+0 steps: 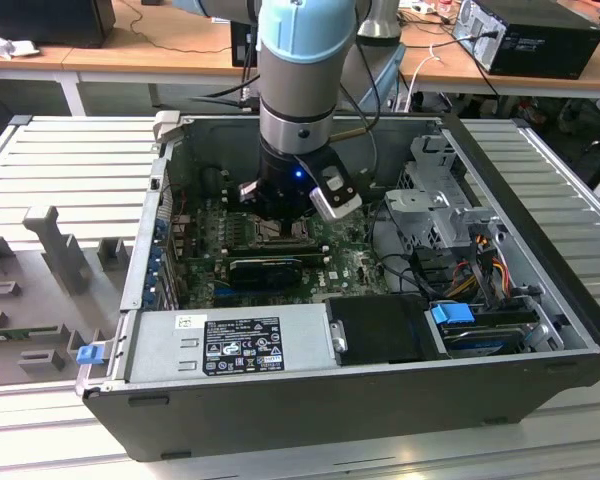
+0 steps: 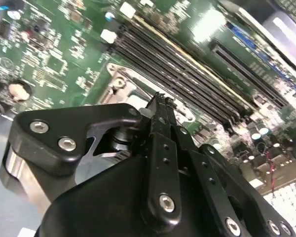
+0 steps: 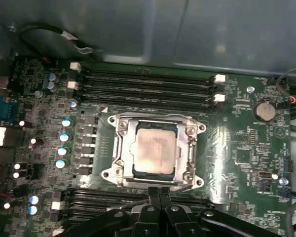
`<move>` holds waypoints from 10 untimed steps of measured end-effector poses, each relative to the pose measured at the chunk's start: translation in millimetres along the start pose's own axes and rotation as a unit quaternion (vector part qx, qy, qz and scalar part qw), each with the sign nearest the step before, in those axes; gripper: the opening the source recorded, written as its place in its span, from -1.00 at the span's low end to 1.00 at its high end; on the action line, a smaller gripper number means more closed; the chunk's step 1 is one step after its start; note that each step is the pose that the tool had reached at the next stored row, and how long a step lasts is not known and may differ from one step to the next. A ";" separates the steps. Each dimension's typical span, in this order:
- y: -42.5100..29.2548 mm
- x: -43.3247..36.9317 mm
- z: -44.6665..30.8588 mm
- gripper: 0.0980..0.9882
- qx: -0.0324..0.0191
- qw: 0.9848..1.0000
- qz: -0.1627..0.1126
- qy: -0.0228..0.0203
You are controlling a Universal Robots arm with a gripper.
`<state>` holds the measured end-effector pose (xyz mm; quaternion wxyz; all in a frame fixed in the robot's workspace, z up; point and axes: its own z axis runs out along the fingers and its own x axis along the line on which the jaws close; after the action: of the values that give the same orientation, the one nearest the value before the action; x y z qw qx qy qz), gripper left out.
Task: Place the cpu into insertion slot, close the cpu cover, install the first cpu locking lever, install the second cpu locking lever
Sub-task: 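Install the second cpu locking lever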
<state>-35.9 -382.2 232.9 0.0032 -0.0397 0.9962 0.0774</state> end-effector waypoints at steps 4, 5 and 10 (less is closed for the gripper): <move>-1.2 6.4 10.7 -0.98 0.000 1.000 -0.005 0.001; -1.5 7.5 12.9 -0.98 0.000 1.000 -0.005 0.001; -5.7 20.1 14.8 -0.98 -0.009 1.000 -0.009 0.001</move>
<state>-55.4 -387.1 217.2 0.0029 -0.0490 0.9951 0.0862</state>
